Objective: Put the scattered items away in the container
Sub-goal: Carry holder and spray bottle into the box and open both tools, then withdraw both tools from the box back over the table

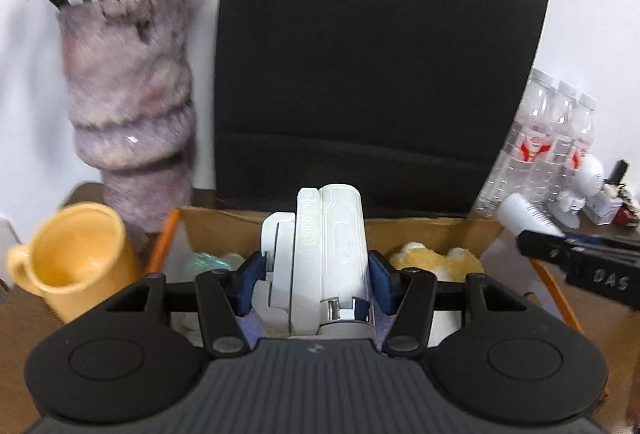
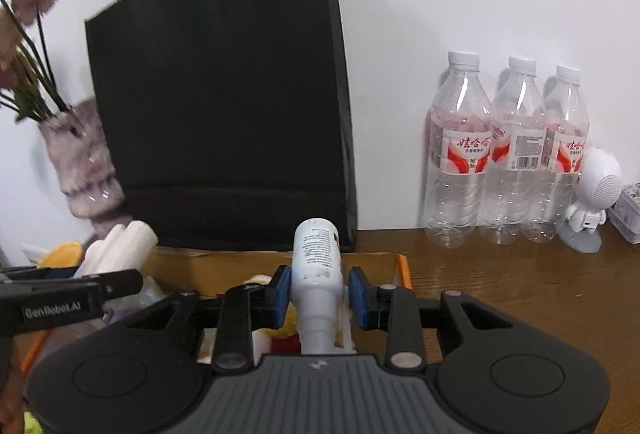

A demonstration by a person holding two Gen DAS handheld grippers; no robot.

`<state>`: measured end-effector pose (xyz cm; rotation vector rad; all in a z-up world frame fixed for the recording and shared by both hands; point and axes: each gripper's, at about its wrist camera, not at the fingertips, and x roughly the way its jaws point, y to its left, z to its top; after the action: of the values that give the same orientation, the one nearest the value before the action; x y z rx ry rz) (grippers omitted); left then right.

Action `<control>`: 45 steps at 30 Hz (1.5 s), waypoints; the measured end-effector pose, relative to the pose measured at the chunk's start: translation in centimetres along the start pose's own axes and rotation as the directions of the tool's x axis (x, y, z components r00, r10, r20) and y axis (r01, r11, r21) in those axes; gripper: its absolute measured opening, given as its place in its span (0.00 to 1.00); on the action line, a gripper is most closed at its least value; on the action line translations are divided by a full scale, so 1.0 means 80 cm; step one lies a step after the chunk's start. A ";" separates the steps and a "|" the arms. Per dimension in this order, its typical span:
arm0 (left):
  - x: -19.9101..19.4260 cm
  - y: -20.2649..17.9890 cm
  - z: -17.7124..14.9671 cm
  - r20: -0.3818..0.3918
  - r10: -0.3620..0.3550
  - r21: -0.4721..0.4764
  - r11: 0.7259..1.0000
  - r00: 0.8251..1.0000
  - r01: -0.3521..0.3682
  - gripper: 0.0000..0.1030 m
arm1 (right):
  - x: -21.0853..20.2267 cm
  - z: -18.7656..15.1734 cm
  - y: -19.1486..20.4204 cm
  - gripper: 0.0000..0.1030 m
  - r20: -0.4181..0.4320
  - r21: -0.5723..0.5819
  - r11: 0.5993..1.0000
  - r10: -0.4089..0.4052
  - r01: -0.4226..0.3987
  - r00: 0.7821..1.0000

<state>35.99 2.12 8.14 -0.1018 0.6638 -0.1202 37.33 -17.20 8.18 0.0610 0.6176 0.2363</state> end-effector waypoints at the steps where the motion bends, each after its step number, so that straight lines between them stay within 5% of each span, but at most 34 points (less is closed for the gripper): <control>1: 0.004 -0.002 -0.002 -0.007 -0.006 -0.002 1.000 1.000 0.006 0.54 | 0.004 -0.001 -0.001 0.29 -0.012 0.001 1.000 0.002 -0.002 1.000; 5: 0.006 -0.002 -0.005 0.002 -0.036 -0.058 0.998 0.999 0.036 0.55 | 0.010 -0.003 -0.006 0.33 -0.011 0.022 0.999 -0.025 0.025 1.000; 7: -0.003 -0.002 -0.002 0.023 -0.045 -0.053 0.998 0.999 0.046 0.62 | 0.006 -0.004 -0.006 0.53 -0.001 0.023 0.999 -0.038 0.038 0.999; 10: -0.017 -0.002 0.002 0.053 -0.058 -0.045 0.997 0.997 0.060 0.77 | 0.008 -0.007 -0.003 0.55 -0.045 0.005 1.000 -0.024 0.024 0.999; 12: -0.026 -0.003 0.004 0.074 -0.066 -0.039 0.997 0.995 0.069 0.78 | 0.010 -0.009 0.000 0.55 -0.081 -0.010 1.000 -0.014 0.013 0.997; 18: -0.030 0.001 0.007 0.017 -0.026 -0.015 1.000 0.999 0.027 0.91 | 0.018 -0.017 0.008 0.63 -0.188 -0.052 0.998 0.014 -0.024 0.982; 21: -0.025 -0.002 0.004 -0.017 0.057 0.018 0.998 0.998 -0.056 1.00 | 0.021 -0.021 0.012 0.75 -0.241 -0.071 0.996 0.026 -0.044 0.970; 25: -0.022 0.007 0.003 -0.080 0.121 0.027 0.993 0.989 -0.119 1.00 | 0.027 -0.022 0.013 0.85 -0.291 -0.051 0.998 0.020 -0.037 0.956; 29: -0.013 0.018 0.005 -0.192 0.197 0.040 0.980 0.961 -0.193 1.00 | 0.020 -0.018 0.008 0.91 -0.299 -0.020 1.000 0.006 -0.013 0.954; 33: -0.020 0.024 0.004 -0.202 0.167 0.029 0.986 0.965 -0.165 1.00 | 0.011 -0.010 -0.003 1.00 -0.319 0.071 0.997 0.032 -0.010 0.947; 45: -0.051 -0.002 -0.011 -0.235 0.165 0.077 0.986 0.958 -0.150 1.00 | -0.004 -0.010 0.001 1.00 -0.373 0.107 0.994 0.056 -0.017 0.926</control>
<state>32.29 2.51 9.94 0.0237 0.9078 0.0025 36.60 -17.18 7.73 0.1279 1.0121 0.2543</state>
